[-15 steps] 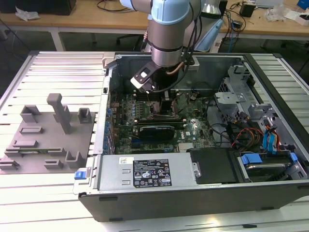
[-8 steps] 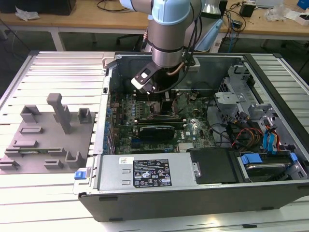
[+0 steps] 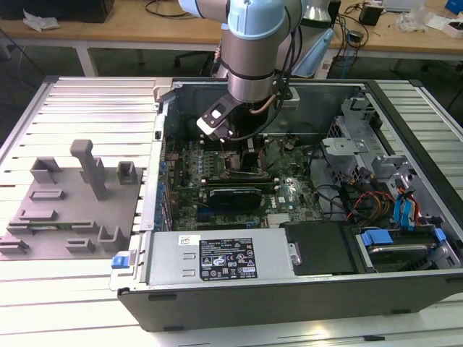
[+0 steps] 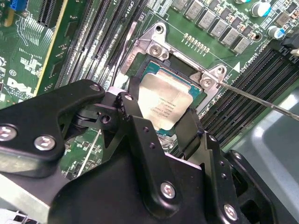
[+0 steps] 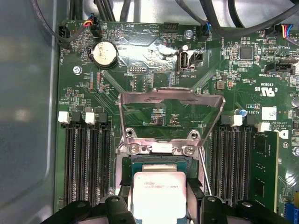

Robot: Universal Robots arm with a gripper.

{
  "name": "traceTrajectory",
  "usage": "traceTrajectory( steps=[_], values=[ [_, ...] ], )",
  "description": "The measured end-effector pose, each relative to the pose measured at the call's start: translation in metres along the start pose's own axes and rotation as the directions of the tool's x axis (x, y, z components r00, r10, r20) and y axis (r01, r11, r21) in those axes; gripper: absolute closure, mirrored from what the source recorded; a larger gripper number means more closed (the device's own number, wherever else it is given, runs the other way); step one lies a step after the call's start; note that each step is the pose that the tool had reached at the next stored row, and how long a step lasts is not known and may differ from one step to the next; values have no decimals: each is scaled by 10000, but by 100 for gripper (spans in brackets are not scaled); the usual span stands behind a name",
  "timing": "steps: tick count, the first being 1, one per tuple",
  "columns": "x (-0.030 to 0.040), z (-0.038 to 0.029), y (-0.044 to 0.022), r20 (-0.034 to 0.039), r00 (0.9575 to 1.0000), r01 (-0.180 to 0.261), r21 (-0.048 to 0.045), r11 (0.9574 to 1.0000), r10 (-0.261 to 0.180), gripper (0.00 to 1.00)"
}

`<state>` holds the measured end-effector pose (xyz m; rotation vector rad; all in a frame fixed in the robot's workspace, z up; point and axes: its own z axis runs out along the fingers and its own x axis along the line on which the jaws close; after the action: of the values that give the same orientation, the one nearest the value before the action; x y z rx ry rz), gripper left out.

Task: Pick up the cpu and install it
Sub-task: 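Place the cpu into insertion slot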

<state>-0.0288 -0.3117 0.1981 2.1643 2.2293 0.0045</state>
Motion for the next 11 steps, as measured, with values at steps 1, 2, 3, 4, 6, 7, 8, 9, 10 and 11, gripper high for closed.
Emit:
traceTrajectory(
  steps=[1, 2, 3, 4, 6, 7, 8, 9, 10, 11],
  values=[
    [-1, 1, 1, -1, 10000, -3, 0, 10000, 3, 45],
    [-3, 1, 2, 0, 10000, -8, 1, 10000, 8, 45],
    [-3, 1, 2, 0, 10000, -12, 1, 10000, 12, 45],
    [-4, 1, 2, 1, 10000, -15, 1, 10000, 15, 45],
    [-4, 1, 2, 0, 10000, -16, 1, 10000, 16, 45],
    [-4, 1, 2, 1, 10000, -17, 1, 10000, 17, 45],
    [-4, 1, 4, 1, 10000, -19, 1, 10000, 19, 45],
    [-5, 1, 13, 3, 10000, -40, 2, 10000, 40, 45],
    [-5, 2, 17, 3, 10000, -58, 5, 10000, 58, 45],
    [-5, 3, 17, 2, 10000, -66, 2, 10000, 66, 45]
  ],
)
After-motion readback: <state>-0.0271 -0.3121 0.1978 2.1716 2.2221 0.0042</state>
